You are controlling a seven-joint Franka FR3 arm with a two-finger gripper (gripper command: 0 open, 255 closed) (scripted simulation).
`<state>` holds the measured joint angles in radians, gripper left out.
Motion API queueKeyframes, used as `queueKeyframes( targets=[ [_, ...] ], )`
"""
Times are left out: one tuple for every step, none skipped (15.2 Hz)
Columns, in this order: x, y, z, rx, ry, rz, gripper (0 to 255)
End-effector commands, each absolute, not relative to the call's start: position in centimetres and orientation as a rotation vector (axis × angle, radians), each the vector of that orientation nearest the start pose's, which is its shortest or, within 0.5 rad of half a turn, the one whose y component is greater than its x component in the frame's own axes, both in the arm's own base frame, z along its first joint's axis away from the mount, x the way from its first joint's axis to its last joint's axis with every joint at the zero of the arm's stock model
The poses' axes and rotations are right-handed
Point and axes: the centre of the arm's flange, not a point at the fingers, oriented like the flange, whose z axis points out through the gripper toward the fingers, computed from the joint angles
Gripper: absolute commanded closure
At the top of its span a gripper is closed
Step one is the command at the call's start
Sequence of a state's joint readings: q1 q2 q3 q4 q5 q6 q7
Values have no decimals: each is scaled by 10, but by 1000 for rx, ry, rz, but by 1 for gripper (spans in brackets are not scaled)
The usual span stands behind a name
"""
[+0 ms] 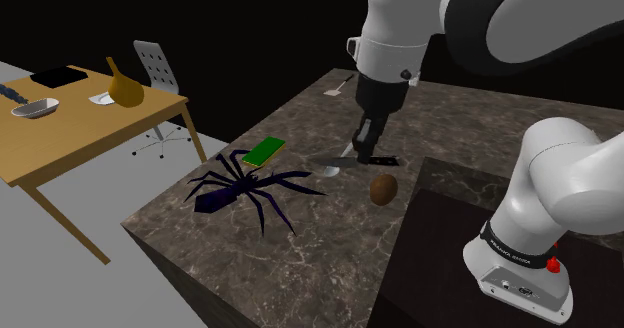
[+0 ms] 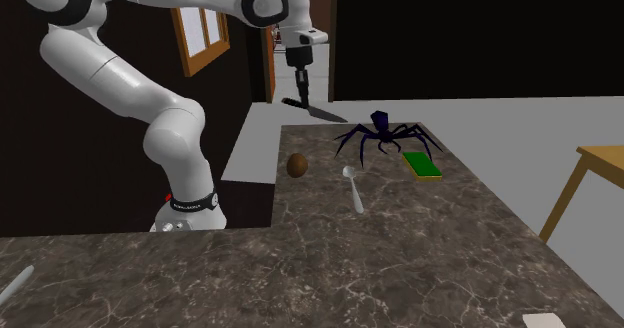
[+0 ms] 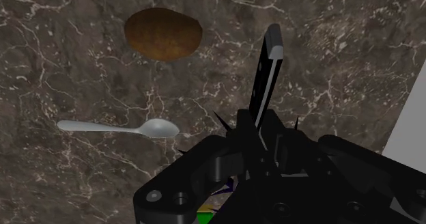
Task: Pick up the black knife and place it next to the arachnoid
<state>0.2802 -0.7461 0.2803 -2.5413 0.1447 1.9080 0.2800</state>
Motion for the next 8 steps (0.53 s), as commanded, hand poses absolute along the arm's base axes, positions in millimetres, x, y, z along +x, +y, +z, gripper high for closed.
queueKeyframes(
  targets=[
    [276,222,509,-3135,-275,-170,255],
    [276,222,503,-3135,-275,-170,255],
    [276,222,498,-3135,-275,-170,255],
    [276,222,493,-3135,-275,-170,255],
    [276,222,488,-3135,-275,-170,255],
    [276,222,482,-3135,-275,-170,255],
    [276,222,477,-3135,-275,-170,255],
    [276,222,472,-3135,-275,-170,255]
  ],
)
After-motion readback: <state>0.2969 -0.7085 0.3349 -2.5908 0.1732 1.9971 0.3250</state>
